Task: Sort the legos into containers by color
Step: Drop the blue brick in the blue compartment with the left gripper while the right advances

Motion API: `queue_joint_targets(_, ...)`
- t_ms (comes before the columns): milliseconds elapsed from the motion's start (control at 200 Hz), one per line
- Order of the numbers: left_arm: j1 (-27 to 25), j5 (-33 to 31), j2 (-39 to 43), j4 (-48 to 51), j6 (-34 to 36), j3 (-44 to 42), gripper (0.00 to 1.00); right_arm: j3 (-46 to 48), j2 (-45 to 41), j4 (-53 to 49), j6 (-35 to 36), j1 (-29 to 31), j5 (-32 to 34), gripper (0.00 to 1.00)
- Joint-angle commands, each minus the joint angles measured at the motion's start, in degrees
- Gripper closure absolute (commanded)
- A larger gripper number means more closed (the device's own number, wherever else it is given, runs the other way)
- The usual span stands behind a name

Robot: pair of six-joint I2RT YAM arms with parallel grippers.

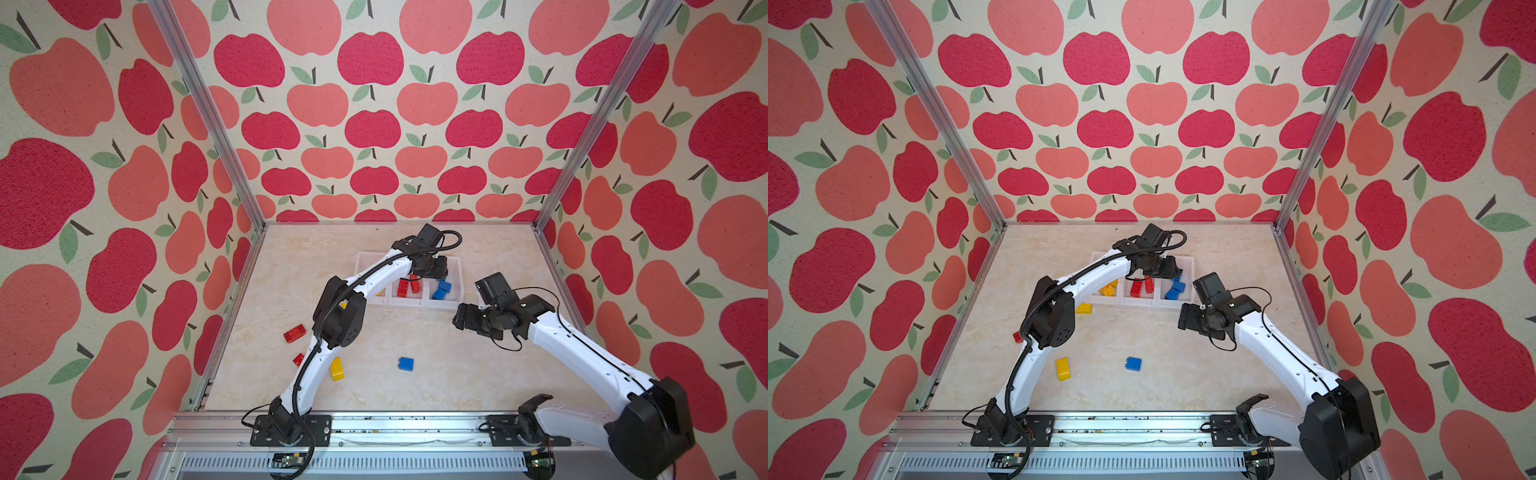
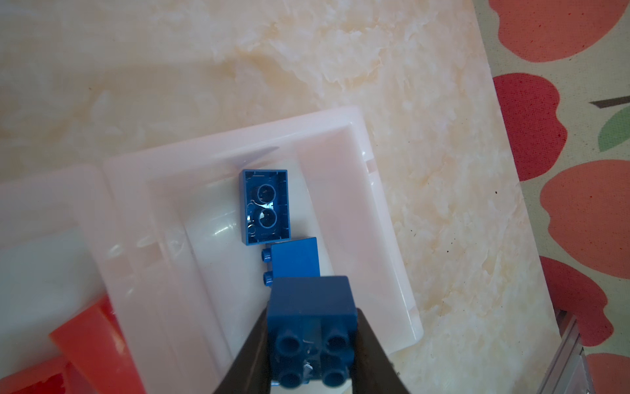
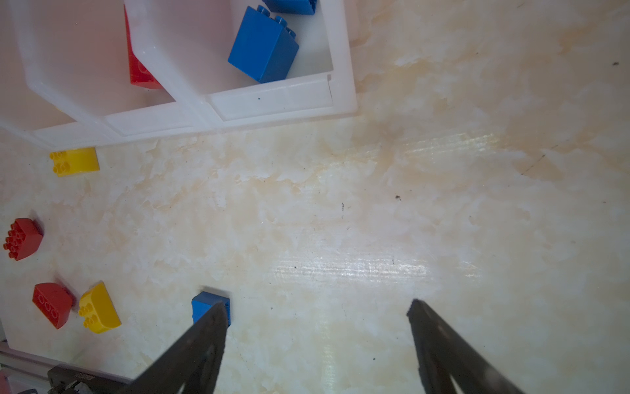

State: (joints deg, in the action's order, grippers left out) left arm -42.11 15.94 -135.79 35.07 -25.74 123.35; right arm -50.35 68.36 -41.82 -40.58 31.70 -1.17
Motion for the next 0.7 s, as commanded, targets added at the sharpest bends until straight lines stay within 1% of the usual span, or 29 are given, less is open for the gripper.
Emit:
queue_joint_targets(0, 0.14, -0.13, -0.75, 2.38, 1.47, 2.47, 0.63, 1.04, -1.03, -1.42, 0.11, -0.33, -0.19, 0.14)
queue_joint_targets(40, 0.13, -0.14, -0.50, 2.37, 1.56, 2.41, 0.59, 1.26, -1.12, -1.33, 0.04, -0.33, -0.15, 0.14)
queue_joint_targets(85, 0.22, -0.18, -0.14, 2.31, 1.64, 2.29, 0.56, 1.38, -1.25, -1.21, -0.07, -0.33, -0.30, 0.14)
queue_joint_targets(220, 0.33, 0.33, 0.89, 1.95, 1.79, 1.98, 0.51, 1.58, -1.04, -0.68, -0.19, -0.40, -0.35, 0.14)
queue_joint_targets(500, 0.95, 1.21, 4.82, 0.56, 1.92, -0.77, 0.48, 1.34, -0.21, -0.01, -0.02, -0.30, -0.80, 0.14)
queue_joint_targets(610, 1.46, 1.63, 7.70, -1.10, 1.61, -3.82, 0.46, 0.88, 0.31, -0.01, 0.64, 0.13, -0.93, 0.14)
queue_joint_targets(690, 2.03, 2.22, 10.66, -3.51, 0.98, -7.76, 0.45, 0.27, 0.79, -0.02, 1.44, 0.72, -0.95, 0.14)
